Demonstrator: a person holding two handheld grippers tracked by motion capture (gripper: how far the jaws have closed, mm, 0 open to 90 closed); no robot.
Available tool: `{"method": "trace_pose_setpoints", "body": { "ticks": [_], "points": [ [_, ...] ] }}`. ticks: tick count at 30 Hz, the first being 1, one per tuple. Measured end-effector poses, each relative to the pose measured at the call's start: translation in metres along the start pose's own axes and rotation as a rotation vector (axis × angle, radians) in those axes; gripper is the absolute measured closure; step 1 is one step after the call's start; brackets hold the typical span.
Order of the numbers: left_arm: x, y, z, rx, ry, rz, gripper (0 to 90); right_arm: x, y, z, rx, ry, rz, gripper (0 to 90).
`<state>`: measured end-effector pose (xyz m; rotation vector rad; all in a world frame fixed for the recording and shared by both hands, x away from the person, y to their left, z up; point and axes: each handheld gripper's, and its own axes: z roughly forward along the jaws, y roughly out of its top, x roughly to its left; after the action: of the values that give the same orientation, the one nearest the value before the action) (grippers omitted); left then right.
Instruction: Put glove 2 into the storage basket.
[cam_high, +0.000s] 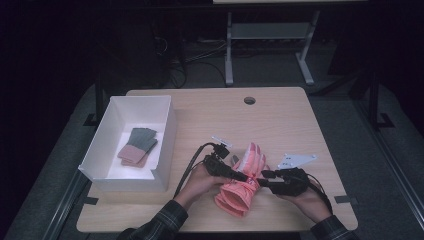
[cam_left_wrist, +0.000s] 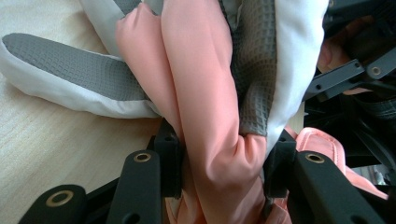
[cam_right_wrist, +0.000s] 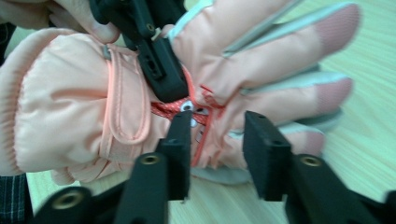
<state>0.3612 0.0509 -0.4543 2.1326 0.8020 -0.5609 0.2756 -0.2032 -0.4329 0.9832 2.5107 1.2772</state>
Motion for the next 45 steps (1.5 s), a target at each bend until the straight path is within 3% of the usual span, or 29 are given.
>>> {"method": "trace_pose_setpoints", "body": {
  "ticks": [2, 6, 11, 17, 20, 33, 45],
  "points": [
    [-0.004, 0.002, -0.004, 0.0, 0.007, 0.01, 59.1, -0.003, -0.006, -0.01, -0.017, -0.01, 0.037, 50.4],
    [-0.006, 0.003, -0.009, -0.008, 0.01, 0.01, 59.2, -0.008, -0.015, -0.018, -0.027, -0.013, 0.052, 41.1],
    [-0.011, 0.006, -0.022, -0.022, 0.033, 0.022, 59.0, -0.012, -0.031, -0.023, -0.037, -0.049, 0.091, 30.2],
    [-0.017, 0.01, -0.035, -0.04, 0.072, 0.025, 58.8, -0.017, -0.042, -0.024, -0.036, -0.098, 0.109, 20.4],
    [-0.021, 0.014, -0.045, -0.049, 0.076, 0.031, 58.7, -0.019, -0.044, -0.022, -0.048, -0.127, 0.093, 16.1],
    [-0.039, 0.033, -0.099, -0.086, 0.139, 0.052, 58.4, -0.019, -0.044, -0.019, -0.055, -0.174, 0.082, 13.5],
    [-0.048, 0.04, -0.166, -0.131, 0.219, 0.061, 58.2, -0.021, -0.044, -0.017, -0.017, -0.165, 0.116, 13.5]
  ]
}}
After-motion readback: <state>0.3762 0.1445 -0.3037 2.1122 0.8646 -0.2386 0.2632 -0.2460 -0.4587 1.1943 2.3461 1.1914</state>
